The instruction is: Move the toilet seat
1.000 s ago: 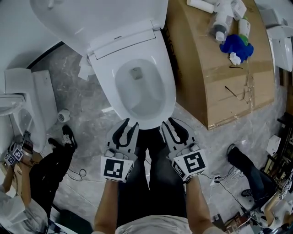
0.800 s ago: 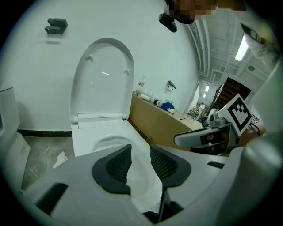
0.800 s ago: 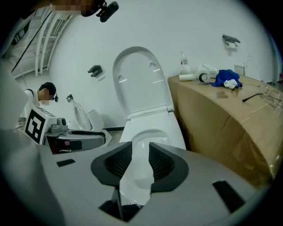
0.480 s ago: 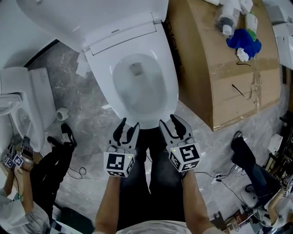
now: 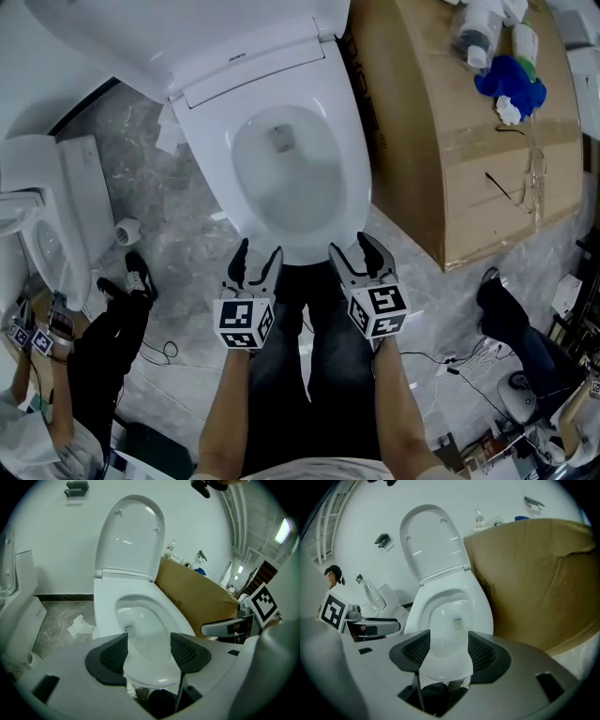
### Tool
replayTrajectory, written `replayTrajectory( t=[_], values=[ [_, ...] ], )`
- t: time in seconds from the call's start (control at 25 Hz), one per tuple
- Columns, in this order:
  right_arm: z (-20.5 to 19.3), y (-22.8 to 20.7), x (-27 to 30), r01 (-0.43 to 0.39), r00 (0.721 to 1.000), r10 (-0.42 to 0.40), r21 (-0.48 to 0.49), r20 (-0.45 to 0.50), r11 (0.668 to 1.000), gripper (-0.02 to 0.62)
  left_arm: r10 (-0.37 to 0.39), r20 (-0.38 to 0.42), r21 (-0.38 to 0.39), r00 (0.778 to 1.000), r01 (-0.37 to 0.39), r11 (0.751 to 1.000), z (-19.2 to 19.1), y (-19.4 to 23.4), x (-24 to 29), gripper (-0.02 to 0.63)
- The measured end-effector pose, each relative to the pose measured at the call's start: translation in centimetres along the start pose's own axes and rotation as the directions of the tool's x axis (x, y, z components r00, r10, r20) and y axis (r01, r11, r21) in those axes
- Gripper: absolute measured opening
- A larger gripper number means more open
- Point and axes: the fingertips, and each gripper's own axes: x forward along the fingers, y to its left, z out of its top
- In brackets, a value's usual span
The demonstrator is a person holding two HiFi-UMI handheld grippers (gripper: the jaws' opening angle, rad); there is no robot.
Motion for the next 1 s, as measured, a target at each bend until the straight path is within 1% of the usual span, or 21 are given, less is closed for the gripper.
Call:
replayTrajectory(
  t=[0.2, 0.52, 0.68, 0.84, 1.0],
  values=[
    [-1.6, -0.6, 1.0, 0.008, 0.999, -0.008, 0.015, -0.033, 1.000, 0.264, 0.044, -0.026, -0.049, 0.999, -0.046, 0.998, -2.0, 1.4, 0.6, 0.316],
    [-3.7, -1.8, 2.6, 0.039, 0.996, -0.035, 0.047, -0.078, 0.998, 0.327, 0.063, -0.063, -0.107, 0.996, -0.070, 0.992, -4.4, 2.5, 1.4, 0.351],
    [-4.8, -2.7, 3.2, 0.069, 0.992, -0.061, 0.077, -0.108, 0.995, 0.362, 0.075, -0.084, -0.126, 0.994, -0.085, 0.988, -5.4, 3.0, 1.8, 0.364],
    [-5.9, -3.9, 3.6, 0.100, 0.988, -0.085, 0.112, -0.127, 0.989, 0.374, 0.079, -0.094, -0.143, 0.992, -0.092, 0.985, -6.0, 3.5, 2.2, 0.374],
    [-6.8, -4.7, 4.5, 0.091, 0.987, -0.070, 0.147, -0.142, 0.985, 0.377, 0.073, -0.103, -0.150, 0.992, -0.088, 0.985, -6.5, 3.6, 2.7, 0.378]
  ],
)
